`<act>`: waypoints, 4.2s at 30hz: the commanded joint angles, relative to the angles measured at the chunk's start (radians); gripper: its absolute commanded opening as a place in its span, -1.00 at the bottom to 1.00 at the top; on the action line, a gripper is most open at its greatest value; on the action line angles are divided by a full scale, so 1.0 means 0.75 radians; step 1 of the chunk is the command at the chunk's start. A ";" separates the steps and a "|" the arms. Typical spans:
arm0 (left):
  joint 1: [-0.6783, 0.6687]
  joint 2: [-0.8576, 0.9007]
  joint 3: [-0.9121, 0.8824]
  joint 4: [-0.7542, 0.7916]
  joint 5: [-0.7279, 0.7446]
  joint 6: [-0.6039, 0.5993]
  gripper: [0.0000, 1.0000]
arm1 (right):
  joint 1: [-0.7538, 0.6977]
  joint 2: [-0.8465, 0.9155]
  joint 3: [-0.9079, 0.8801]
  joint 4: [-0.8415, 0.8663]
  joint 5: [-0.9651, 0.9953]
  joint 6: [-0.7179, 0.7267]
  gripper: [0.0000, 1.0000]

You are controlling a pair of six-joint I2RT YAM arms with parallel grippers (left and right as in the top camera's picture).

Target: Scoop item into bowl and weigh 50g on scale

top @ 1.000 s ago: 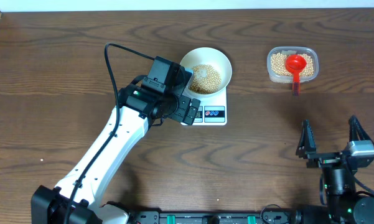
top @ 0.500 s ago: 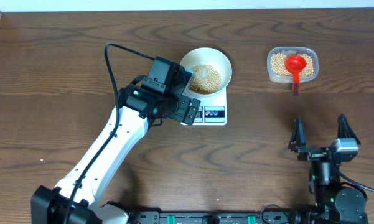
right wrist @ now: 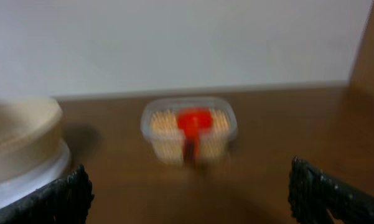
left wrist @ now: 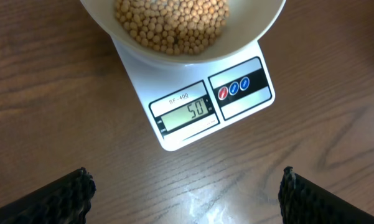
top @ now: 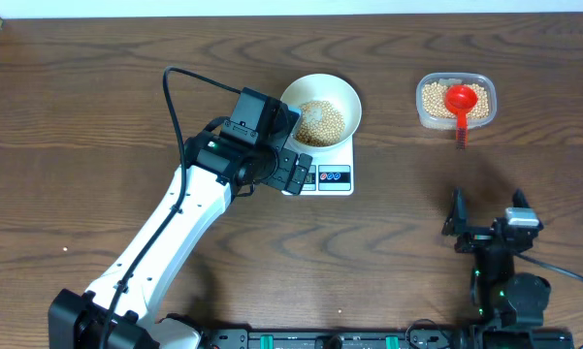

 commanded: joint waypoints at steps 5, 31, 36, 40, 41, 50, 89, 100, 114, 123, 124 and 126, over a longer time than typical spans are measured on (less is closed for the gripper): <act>0.002 0.013 -0.009 -0.003 -0.003 0.003 0.93 | 0.004 -0.001 -0.002 -0.023 0.063 -0.046 0.99; 0.002 0.013 -0.009 -0.003 -0.003 0.003 0.93 | 0.004 0.000 -0.002 -0.023 0.063 -0.046 0.99; 0.002 0.013 -0.009 -0.003 -0.003 0.003 0.93 | 0.004 0.000 -0.002 -0.023 0.063 -0.046 0.98; 0.002 0.013 -0.009 -0.003 -0.003 0.003 0.93 | 0.004 0.000 -0.002 -0.023 0.063 -0.046 0.99; 0.002 0.013 -0.009 -0.003 -0.003 0.003 0.93 | 0.004 0.000 -0.002 -0.023 0.063 -0.046 0.99; 0.002 0.013 -0.009 -0.003 -0.003 0.003 0.93 | 0.004 0.000 -0.002 -0.023 0.063 -0.046 0.99; 0.606 -1.483 -0.896 0.703 -0.297 0.048 0.96 | 0.004 0.000 -0.002 -0.023 0.063 -0.046 0.98; 0.670 -1.874 -1.461 1.193 -0.297 0.209 0.96 | 0.004 0.000 -0.002 -0.023 0.063 -0.046 0.99; 0.670 -1.981 -1.619 1.061 -0.297 0.223 0.96 | 0.004 0.000 -0.002 -0.023 0.063 -0.046 0.98; 0.669 -1.981 -1.619 0.904 -0.292 0.148 0.96 | 0.004 0.000 -0.002 -0.023 0.063 -0.046 0.99; 0.669 -1.981 -1.619 0.904 -0.292 0.113 0.96 | 0.004 0.000 -0.002 -0.023 0.063 -0.046 0.99; 0.669 -1.981 -1.619 0.904 -0.292 0.096 0.96 | 0.004 0.000 -0.002 -0.023 0.063 -0.046 0.98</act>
